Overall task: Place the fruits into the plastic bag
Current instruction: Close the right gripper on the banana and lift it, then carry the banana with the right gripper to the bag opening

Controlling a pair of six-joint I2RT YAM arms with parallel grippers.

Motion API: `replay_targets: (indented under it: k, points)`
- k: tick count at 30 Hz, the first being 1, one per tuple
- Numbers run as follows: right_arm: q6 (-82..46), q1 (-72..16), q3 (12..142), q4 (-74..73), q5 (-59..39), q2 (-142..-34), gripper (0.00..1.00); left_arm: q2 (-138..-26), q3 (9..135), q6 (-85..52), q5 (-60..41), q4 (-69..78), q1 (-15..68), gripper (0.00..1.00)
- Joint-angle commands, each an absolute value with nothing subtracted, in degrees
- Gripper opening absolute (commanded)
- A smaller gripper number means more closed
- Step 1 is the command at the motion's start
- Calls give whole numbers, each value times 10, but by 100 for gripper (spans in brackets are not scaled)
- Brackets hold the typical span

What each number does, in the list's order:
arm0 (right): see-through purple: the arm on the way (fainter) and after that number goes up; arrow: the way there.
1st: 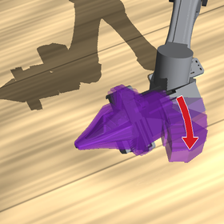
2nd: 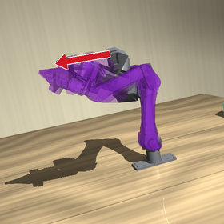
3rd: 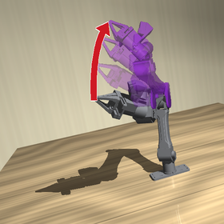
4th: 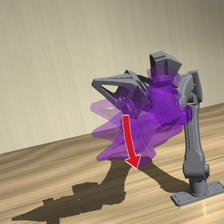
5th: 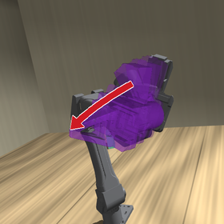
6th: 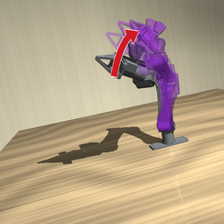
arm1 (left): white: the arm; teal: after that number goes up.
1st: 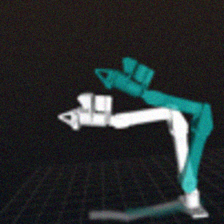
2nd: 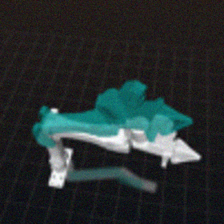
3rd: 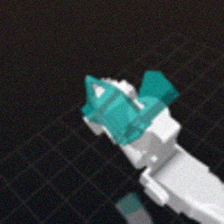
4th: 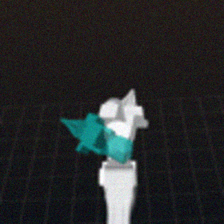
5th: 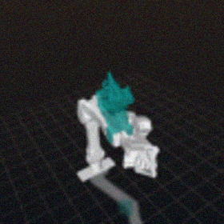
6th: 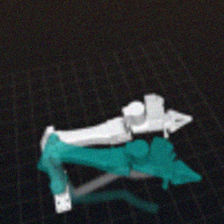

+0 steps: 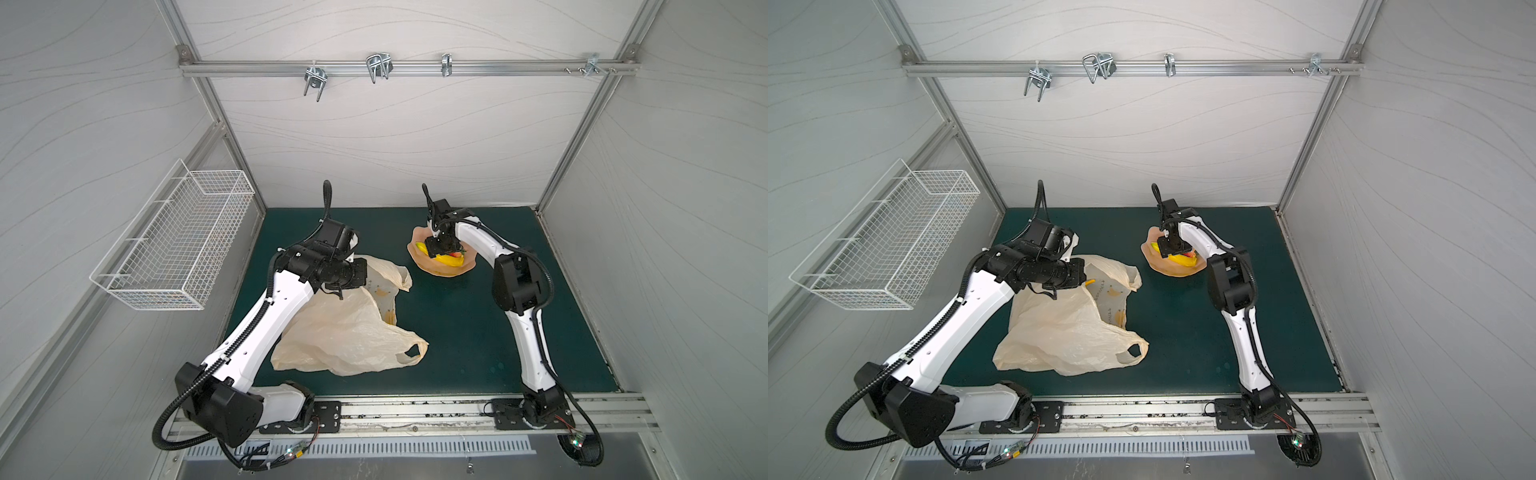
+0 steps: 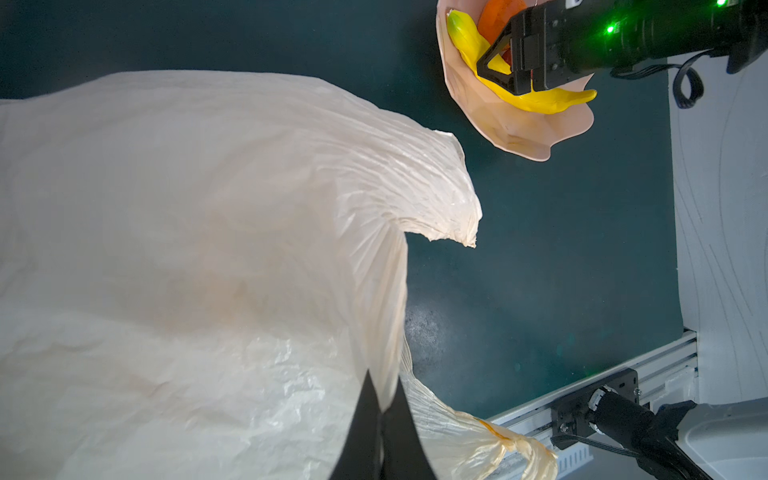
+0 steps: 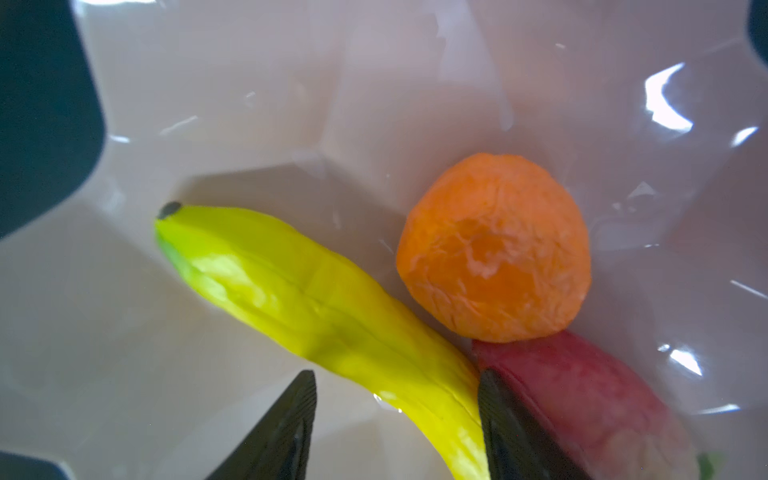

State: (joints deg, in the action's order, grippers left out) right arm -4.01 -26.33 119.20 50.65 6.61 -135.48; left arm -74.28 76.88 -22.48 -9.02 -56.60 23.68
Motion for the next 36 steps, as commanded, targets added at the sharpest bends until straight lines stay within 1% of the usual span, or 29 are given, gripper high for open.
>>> replay_targets:
  k: [1, 10, 15, 17, 19, 23, 33, 36]
  points:
    - [-27, -260, 1201, 534, 57, -1373, 62, -737, 780, -214, -85, -564, 236, 0]
    - [-34, -258, 1199, 537, 55, -1384, 53, -736, 780, -214, -84, -565, 236, 0]
    - [-43, -258, 1191, 532, 58, -1373, 40, -737, 783, -212, -83, -566, 236, 0]
    - [-51, -257, 1187, 529, 58, -1363, 33, -737, 783, -212, -83, -566, 236, 0]
    - [-59, -257, 1183, 526, 54, -1351, 29, -737, 783, -212, -84, -566, 236, 0]
    - [-71, -257, 1163, 509, 42, -1318, 27, -738, 785, -210, -85, -564, 236, 0]
    - [-107, -255, 1137, 483, -13, -1240, 26, -738, 784, -211, -88, -560, 236, 0]
    - [-129, -251, 1122, 465, -57, -1212, 26, -738, 785, -210, -88, -560, 237, 0]
